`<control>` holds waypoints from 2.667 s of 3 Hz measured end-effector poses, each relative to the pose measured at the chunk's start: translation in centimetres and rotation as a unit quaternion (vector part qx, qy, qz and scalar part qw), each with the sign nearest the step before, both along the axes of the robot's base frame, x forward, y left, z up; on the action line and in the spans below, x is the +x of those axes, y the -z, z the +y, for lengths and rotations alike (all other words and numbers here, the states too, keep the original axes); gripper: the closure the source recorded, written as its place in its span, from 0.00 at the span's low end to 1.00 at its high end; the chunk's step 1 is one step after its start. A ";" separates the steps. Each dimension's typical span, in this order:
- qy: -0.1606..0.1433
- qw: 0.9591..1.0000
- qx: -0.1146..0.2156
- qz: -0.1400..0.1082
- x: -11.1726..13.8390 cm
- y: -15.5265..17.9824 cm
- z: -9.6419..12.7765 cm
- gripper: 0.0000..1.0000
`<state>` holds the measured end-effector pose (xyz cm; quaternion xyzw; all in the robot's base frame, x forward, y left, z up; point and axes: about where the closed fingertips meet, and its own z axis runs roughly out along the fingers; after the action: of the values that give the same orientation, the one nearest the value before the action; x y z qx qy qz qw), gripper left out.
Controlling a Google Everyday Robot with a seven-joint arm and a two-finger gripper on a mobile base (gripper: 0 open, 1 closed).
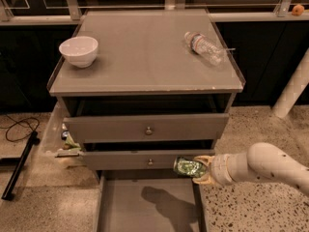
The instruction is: Pick green can from bottom drawer and place on counter
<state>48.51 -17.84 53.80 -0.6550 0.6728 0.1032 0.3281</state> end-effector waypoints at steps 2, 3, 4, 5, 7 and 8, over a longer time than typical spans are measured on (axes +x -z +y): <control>-0.066 0.994 -0.028 -0.083 -4.6 -11.3 4.3 1.00; -0.097 0.985 -0.058 -0.130 -5.7 -17.3 6.6 1.00; -0.103 0.977 -0.089 -0.164 -4.8 -22.5 7.7 1.00; -0.104 0.967 -0.123 -0.197 -3.7 -28.4 9.2 1.00; -0.086 0.961 -0.107 -0.241 1.2 -36.8 5.3 1.00; -0.054 0.967 -0.050 -0.242 4.5 -38.1 0.3 1.00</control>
Offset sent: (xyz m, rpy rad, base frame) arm -0.0741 0.0744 0.1987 -0.1221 -0.3042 0.2273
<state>53.02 -17.51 91.85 -0.7116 0.5413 -0.0747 0.4415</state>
